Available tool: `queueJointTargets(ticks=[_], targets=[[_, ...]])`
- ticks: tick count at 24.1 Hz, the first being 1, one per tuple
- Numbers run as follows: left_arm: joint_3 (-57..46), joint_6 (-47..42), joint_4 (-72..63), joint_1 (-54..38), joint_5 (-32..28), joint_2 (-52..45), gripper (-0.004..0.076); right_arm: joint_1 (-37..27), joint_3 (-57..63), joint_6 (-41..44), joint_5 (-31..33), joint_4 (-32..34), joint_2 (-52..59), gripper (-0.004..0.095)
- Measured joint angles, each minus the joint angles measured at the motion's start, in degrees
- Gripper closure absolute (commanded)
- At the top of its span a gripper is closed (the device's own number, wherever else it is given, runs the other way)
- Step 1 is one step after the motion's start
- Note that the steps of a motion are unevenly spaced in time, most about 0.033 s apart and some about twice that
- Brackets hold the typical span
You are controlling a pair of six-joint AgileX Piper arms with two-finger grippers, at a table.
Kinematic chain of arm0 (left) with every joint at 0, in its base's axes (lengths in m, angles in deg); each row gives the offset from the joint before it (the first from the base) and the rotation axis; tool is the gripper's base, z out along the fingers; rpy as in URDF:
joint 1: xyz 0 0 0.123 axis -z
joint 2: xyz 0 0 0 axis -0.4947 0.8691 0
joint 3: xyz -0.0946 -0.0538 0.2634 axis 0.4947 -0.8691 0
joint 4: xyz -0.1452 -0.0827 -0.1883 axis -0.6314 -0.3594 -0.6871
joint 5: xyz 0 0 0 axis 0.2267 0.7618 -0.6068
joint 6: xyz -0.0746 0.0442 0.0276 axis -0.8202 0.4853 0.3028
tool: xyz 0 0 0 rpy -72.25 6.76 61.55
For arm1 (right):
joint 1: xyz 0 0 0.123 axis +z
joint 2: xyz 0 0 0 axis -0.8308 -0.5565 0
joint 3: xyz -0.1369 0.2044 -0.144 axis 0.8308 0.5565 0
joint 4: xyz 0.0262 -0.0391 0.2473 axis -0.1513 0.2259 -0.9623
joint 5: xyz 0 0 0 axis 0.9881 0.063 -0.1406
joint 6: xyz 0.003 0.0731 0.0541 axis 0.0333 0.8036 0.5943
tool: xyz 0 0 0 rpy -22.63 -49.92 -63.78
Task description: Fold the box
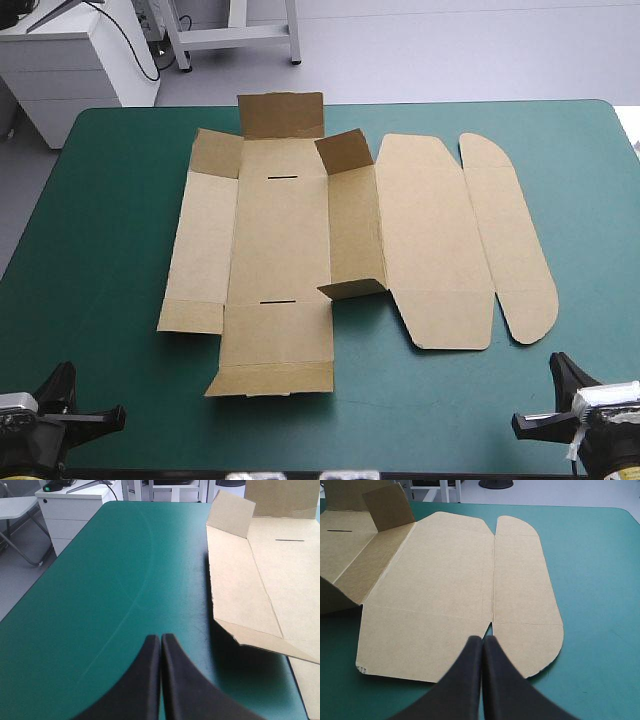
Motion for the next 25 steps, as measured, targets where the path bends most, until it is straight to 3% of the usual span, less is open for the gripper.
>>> queueJointTargets(ticks=[13,18,25], targets=[[0.0,0.22,-0.17,0.0,0.0,0.0,0.0732,0.0,0.0,0.0,0.0,0.0,0.0,0.0922],[0.09,0.22,-0.25,0.0,-2.7,0.16,0.0732,0.0,0.0,0.0,0.0,0.0,0.0,0.0922],[8.16,2.57,-0.25,0.0,-4.27,15.75,0.0732,0.0,0.0,0.0,0.0,0.0,0.0,0.0922]])
